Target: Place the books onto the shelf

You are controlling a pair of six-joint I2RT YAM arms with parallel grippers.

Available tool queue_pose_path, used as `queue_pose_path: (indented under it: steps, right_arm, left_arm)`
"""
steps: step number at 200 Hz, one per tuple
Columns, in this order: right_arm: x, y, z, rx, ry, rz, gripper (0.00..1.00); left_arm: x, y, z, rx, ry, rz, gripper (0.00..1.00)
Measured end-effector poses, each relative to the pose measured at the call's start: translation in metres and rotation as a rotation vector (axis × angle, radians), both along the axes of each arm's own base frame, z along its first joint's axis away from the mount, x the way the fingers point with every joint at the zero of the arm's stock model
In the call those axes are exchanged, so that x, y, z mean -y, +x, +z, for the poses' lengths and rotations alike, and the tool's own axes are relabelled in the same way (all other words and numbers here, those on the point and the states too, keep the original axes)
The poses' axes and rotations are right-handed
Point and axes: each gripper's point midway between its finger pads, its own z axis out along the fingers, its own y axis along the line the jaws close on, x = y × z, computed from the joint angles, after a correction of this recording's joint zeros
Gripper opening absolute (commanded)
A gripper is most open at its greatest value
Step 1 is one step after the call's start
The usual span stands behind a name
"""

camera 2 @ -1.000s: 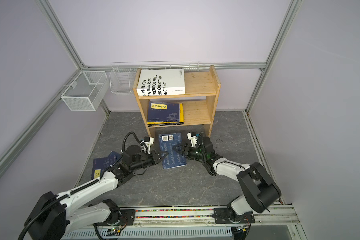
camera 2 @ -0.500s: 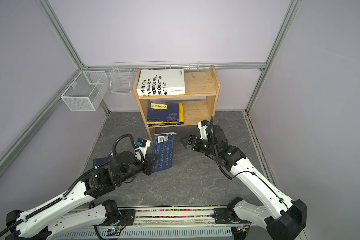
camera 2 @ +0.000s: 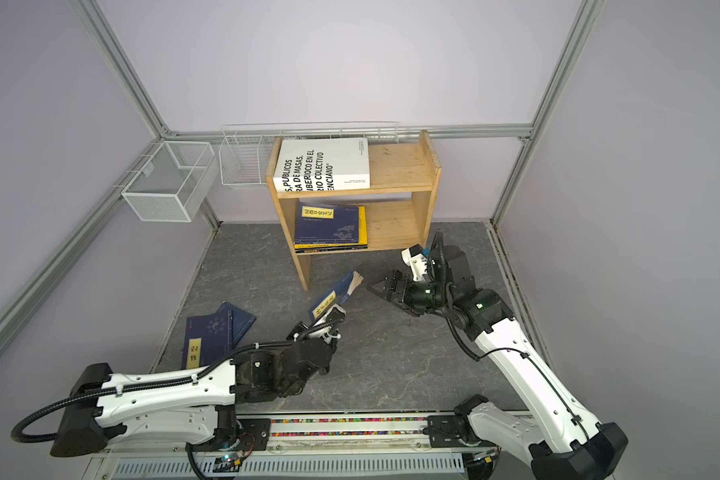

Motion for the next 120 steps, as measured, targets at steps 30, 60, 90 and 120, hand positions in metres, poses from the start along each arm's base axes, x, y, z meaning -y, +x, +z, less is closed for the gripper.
queue_pose_path:
  steps: [30,60,90,120]
  right_arm:
    - [-0.009,0.000,0.000,-0.058,0.023,0.040,0.96]
    - [-0.013,0.002,-0.014,-0.118,-0.002,0.057,0.90]
    - [-0.010,0.004,-0.022,-0.142,-0.025,0.052,0.83]
    - [-0.005,0.002,-0.025,-0.145,-0.056,0.050,0.80]
  left_arm:
    - [0.017,-0.002,-0.015,0.095,0.102,-0.004,0.00]
    - [0.037,-0.007,-0.019,0.187,0.154,0.004,0.00]
    - [0.046,-0.008,-0.023,0.246,0.200,0.024,0.00]
    - [0.046,-0.008,-0.016,0.272,0.205,0.036,0.00]
